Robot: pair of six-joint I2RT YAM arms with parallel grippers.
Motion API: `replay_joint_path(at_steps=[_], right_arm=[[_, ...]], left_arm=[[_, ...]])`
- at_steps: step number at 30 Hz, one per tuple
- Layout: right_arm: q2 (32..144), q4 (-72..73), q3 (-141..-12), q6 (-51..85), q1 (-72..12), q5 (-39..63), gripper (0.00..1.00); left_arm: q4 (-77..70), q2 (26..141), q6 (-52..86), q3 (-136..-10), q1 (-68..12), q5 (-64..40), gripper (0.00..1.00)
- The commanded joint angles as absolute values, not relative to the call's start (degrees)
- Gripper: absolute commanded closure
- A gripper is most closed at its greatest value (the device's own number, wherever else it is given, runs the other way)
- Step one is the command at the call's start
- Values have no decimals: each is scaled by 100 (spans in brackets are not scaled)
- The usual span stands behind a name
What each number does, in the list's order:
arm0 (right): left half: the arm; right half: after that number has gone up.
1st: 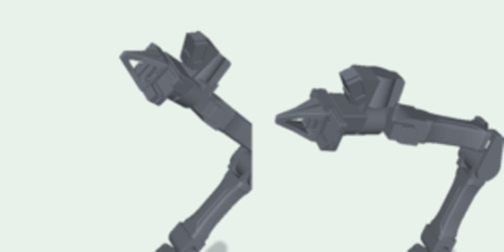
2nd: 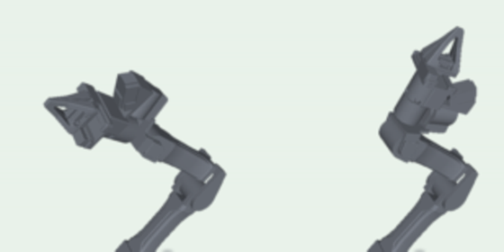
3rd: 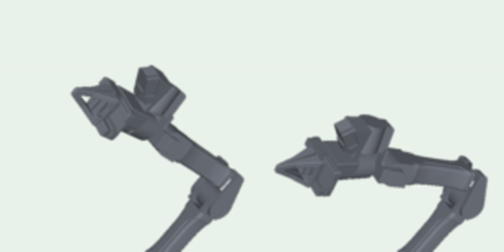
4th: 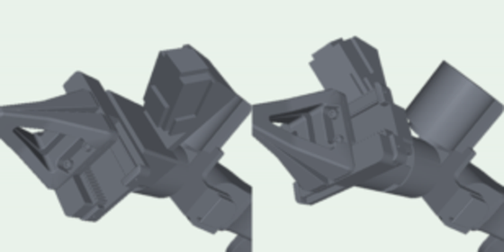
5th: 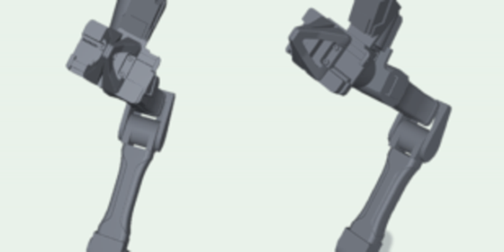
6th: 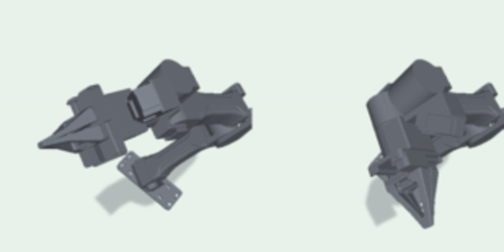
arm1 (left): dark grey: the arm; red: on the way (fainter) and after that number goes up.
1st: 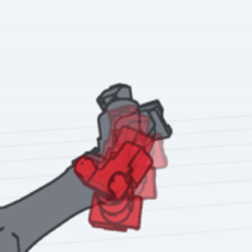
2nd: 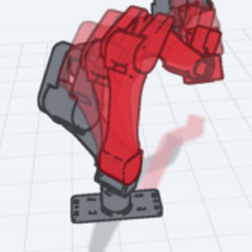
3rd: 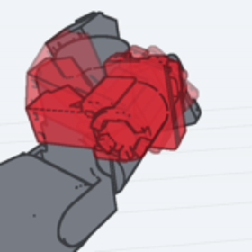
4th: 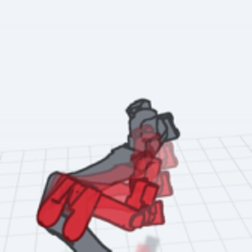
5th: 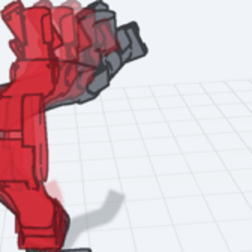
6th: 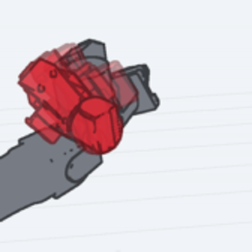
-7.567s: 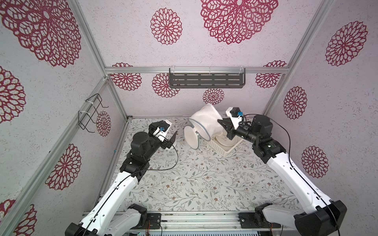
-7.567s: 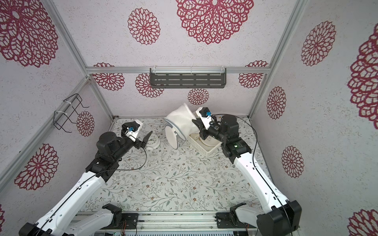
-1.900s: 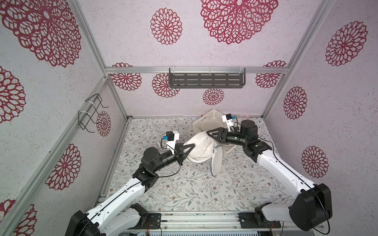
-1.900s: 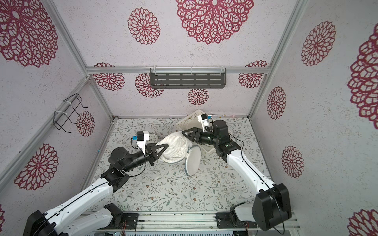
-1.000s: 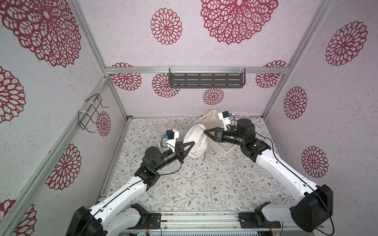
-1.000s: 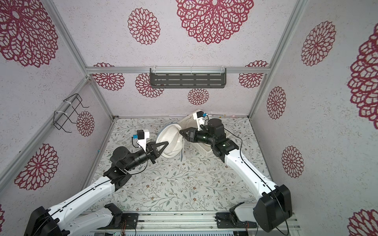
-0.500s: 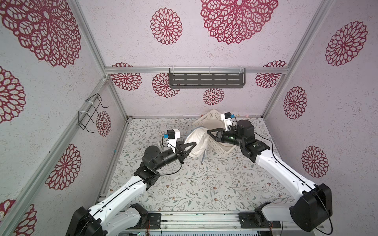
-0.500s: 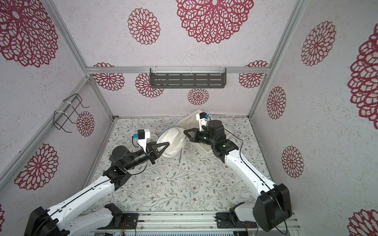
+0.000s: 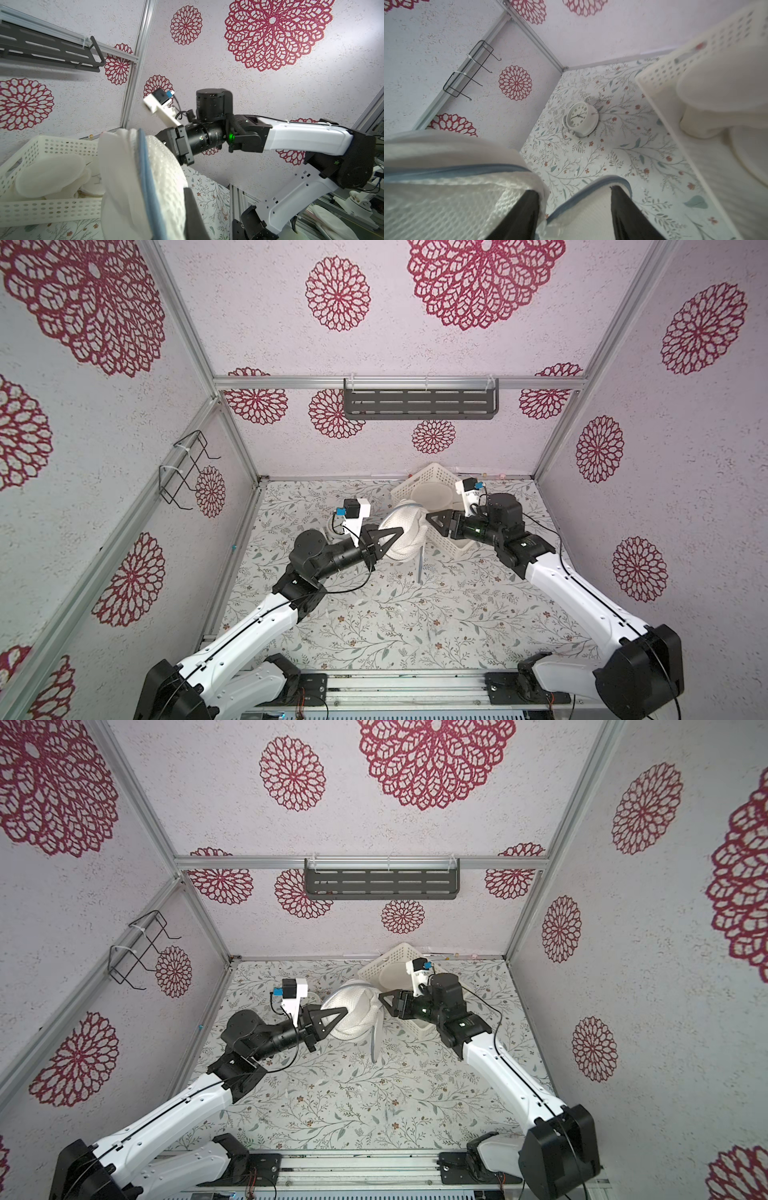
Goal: Turn the laundry bag inside out
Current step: Turn over the laundry bag.
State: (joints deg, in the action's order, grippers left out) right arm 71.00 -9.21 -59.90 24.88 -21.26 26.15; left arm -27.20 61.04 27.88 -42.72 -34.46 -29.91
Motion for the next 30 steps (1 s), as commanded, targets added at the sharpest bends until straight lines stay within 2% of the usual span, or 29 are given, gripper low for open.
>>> replay_joint_path(at_steps=[1, 5, 10, 19, 24, 30], right_arm=[[6364, -1031, -6015, 788, -2132, 1996, 38], [5737, -885, -5575, -1598, -2366, 2336, 39], [5996, -1728, -6035, -3233, -2622, 2846, 41], [6541, -1735, -6230, -3863, -3244, 3428, 60], [6819, -1350, -6326, -3885, -3318, 3233, 60], [6812, -993, -6454, -4037, -3305, 2916, 55]], left_arm=[[-2690, 6067, 2595, -4239, -3372, -2935, 100], [-2408, 6170, 2478, -4284, -3224, -3261, 100], [-2189, 6283, 2388, -4359, -3065, -3620, 100], [-2171, 6336, 2415, -4436, -3036, -3874, 100], [-2124, 6304, 2387, -4439, -3032, -4045, 100], [-1870, 6230, 2144, -4355, -3024, -4216, 100]])
